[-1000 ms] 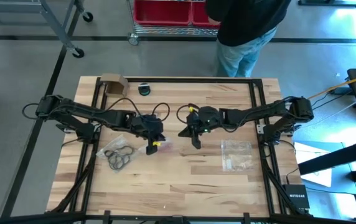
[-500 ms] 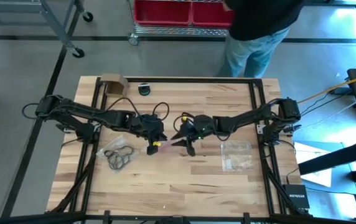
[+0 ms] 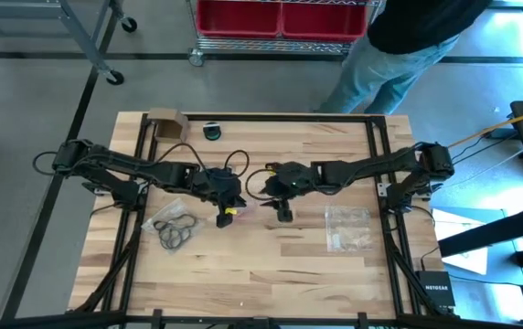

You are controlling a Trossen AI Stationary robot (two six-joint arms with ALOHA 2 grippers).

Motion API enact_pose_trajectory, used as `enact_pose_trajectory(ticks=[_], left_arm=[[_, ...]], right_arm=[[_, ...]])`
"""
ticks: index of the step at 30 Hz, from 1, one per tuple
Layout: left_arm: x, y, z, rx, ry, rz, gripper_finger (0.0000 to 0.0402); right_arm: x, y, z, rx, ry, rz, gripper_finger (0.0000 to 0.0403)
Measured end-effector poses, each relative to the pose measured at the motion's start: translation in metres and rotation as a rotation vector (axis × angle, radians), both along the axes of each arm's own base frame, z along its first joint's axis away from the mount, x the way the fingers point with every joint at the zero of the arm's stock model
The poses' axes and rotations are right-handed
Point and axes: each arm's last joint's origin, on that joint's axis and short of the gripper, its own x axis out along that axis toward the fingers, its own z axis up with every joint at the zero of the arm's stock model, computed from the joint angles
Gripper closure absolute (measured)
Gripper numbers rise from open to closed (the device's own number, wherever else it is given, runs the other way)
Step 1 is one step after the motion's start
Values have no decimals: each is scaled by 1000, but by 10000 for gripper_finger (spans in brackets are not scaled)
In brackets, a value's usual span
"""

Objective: Sort rubber bands
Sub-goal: Close the transparent zip bag

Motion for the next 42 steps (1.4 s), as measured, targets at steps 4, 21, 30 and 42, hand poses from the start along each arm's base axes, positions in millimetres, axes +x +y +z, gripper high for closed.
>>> enact_pose_trajectory(ticks=[4, 21, 30, 42], left_arm=[[0, 0, 0, 1, -1, 1, 398], [0, 0, 0, 1, -5, 9, 398], [0, 1, 0, -3, 4, 26, 398], [0, 3, -1, -23, 2, 94, 398]], right_arm=[[7, 0, 9, -44, -122, 19, 230], [25, 3, -12, 27, -171, 69, 285], [27, 1, -15, -18, -163, 5, 394], [27, 15, -19, -239, -166, -260, 402]])
